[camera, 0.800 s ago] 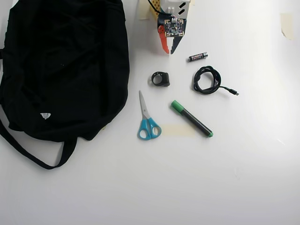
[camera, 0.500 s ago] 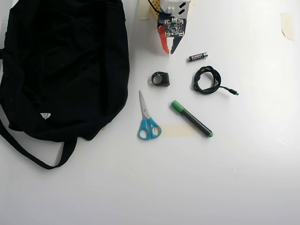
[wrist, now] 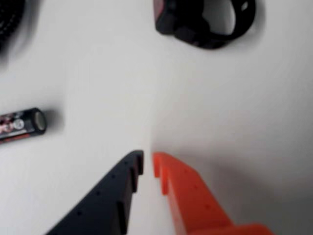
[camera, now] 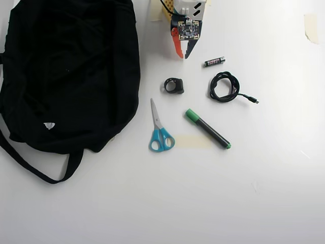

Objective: Put the green marker into the black bag

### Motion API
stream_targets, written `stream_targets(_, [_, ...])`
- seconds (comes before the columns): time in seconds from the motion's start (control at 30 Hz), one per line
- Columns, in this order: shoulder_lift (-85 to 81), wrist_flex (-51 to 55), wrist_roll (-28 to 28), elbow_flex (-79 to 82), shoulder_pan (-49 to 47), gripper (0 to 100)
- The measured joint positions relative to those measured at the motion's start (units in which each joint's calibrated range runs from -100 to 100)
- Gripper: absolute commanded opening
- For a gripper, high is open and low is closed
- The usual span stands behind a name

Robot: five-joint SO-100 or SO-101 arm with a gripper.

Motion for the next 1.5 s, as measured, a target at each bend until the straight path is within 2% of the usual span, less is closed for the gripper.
stream_targets(1.17, [0.0, -0.3, 0.0, 0.0, 0.0, 3])
stream_targets(1.5, [0.3, -17.3, 0.0, -0.1, -3.8, 3])
